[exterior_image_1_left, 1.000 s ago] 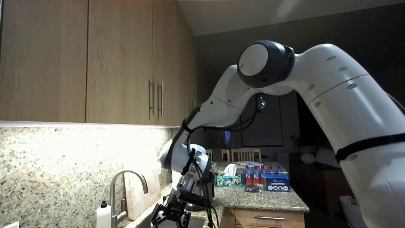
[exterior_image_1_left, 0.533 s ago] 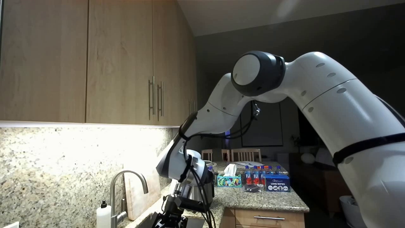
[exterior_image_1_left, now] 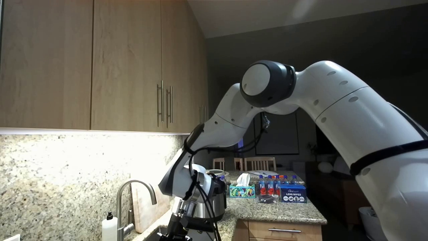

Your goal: Pick up the cooking stick and stir in the pot

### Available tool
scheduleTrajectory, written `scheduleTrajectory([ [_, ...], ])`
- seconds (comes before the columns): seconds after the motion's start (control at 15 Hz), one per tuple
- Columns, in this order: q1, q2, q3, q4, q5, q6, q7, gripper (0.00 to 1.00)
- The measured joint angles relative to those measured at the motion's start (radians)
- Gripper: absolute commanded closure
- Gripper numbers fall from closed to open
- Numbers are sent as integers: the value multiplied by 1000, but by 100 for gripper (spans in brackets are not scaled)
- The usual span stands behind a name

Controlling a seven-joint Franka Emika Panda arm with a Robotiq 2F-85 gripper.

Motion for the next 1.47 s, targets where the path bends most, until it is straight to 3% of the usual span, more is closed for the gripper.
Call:
scheduleTrajectory([
  [0.13, -4, 0, 12, 0, 0, 0, -11, 30],
  [0.8, -51, 6, 38, -10, 1, 0, -44, 95],
  [0.87, -56, 6, 40, -13, 1, 0, -50, 91],
  [0.93, -61, 6, 43, -17, 1, 0, -56, 58],
  [1.07, -67, 6, 47, -23, 2, 0, -69, 61],
  [1.47, -101, -1, 77, -58, 53, 17, -172, 23],
])
